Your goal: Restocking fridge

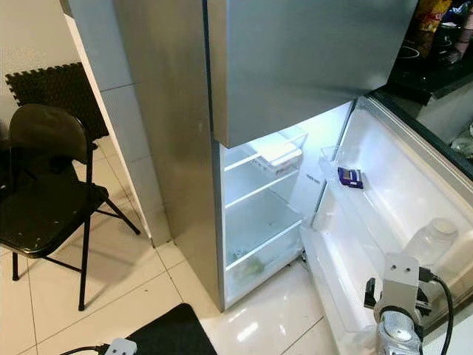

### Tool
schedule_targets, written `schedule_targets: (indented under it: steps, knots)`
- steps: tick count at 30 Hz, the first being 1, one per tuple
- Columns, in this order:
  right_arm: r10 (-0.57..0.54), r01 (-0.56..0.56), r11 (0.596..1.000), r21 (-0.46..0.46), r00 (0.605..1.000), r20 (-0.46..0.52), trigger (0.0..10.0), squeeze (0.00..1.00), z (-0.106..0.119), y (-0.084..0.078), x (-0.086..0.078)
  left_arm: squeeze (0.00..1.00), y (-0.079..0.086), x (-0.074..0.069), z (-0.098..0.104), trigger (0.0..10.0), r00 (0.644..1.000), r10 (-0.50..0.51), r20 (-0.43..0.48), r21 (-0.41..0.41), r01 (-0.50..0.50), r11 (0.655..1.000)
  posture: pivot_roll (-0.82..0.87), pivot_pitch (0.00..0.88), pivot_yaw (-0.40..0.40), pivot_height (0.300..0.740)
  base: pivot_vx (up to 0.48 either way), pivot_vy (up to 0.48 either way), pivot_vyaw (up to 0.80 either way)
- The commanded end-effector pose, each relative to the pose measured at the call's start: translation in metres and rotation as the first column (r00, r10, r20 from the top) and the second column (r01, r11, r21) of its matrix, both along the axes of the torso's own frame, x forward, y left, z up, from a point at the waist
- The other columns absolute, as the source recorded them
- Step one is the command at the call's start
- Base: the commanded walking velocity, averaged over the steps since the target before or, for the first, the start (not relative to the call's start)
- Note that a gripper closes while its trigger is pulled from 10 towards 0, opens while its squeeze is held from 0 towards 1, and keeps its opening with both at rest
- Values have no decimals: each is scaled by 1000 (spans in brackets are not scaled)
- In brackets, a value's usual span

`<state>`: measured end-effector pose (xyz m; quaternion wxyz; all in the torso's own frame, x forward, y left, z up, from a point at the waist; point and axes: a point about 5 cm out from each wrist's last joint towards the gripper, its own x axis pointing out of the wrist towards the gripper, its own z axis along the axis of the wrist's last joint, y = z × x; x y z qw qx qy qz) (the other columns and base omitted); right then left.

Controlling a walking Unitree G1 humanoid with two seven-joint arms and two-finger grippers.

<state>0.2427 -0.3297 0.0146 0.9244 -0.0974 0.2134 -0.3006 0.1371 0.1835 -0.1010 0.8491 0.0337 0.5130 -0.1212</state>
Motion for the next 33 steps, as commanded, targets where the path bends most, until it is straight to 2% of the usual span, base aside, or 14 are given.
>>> schedule_targets:
  steps: [1,5,9,12,16,17,21,22,23,24,26,28,31,33]
  knots:
    - [-36,37,999,-39,999,17,10000,0,6,-10,-3,0,-8,-3,-2,10000,1000,-8,-9,-26,8,1000,-6,0,-1,740,0,0,0]
    - [-33,33,999,-9,999,40,10000,0,8,-11,-2,0,-8,-3,-2,10000,1000,-9,-9,-25,9,1000,-7,0,1,740,0,0,0]
    - [83,-94,991,90,989,123,10000,0,9,7,11,0,-8,-3,-2,10000,1000,-10,-9,-26,10,1000,-7,0,3,740,0,0,0]
    - [106,-121,987,103,984,145,10000,0,10,10,15,0,-8,-3,-2,10000,1000,-11,-9,-26,10,1000,-7,0,3,740,0,0,0]
    - [173,-218,962,165,953,251,10000,0,17,22,26,0,-8,-2,-1,10000,1000,-12,-8,-26,12,1000,-6,0,5,740,0,0,0]
    - [173,-218,962,165,953,251,10000,0,17,22,26,0,-8,-2,-1,10000,1000,-12,-8,-26,12,1000,-6,0,5,740,0,0,0]
    - [268,-352,908,228,906,329,10000,0,21,37,36,0,-7,-2,-1,10000,1000,-14,-9,-25,14,1000,-8,0,5,740,0,0,0]
    - [306,-396,887,239,890,339,10000,0,20,42,37,0,-8,-2,-1,10000,1000,-14,-9,-25,14,1000,-8,0,4,740,0,0,0]
    - [306,-396,887,239,890,339,10000,0,20,42,37,0,-8,-2,-1,10000,1000,-14,-9,-25,14,1000,-8,0,4,740,0,0,0]
    - [345,-440,863,248,872,346,10000,0,19,47,38,0,-8,-2,-1,10000,1000,-14,-8,-26,14,1000,-8,0,4,740,0,0,0]
    - [378,-472,842,262,862,337,10000,0,15,54,37,0,-8,-2,-1,10000,1000,-14,-8,-27,13,1000,-8,0,3,740,0,0,0]
    - [384,-464,847,258,871,307,10000,0,12,55,35,0,-8,-2,-1,10000,1000,-14,-8,-27,13,1000,-8,0,3,740,0,0,0]
    - [352,-376,896,239,926,137,10000,0,-6,49,22,0,-9,-2,-1,10000,1000,-14,-8,-28,14,1000,-8,0,1,740,0,0,0]
    - [327,-328,920,214,944,42,10000,0,-15,46,13,0,-9,-2,-2,10000,1000,-16,-9,-28,15,999,-7,0,1,740,0,0,0]
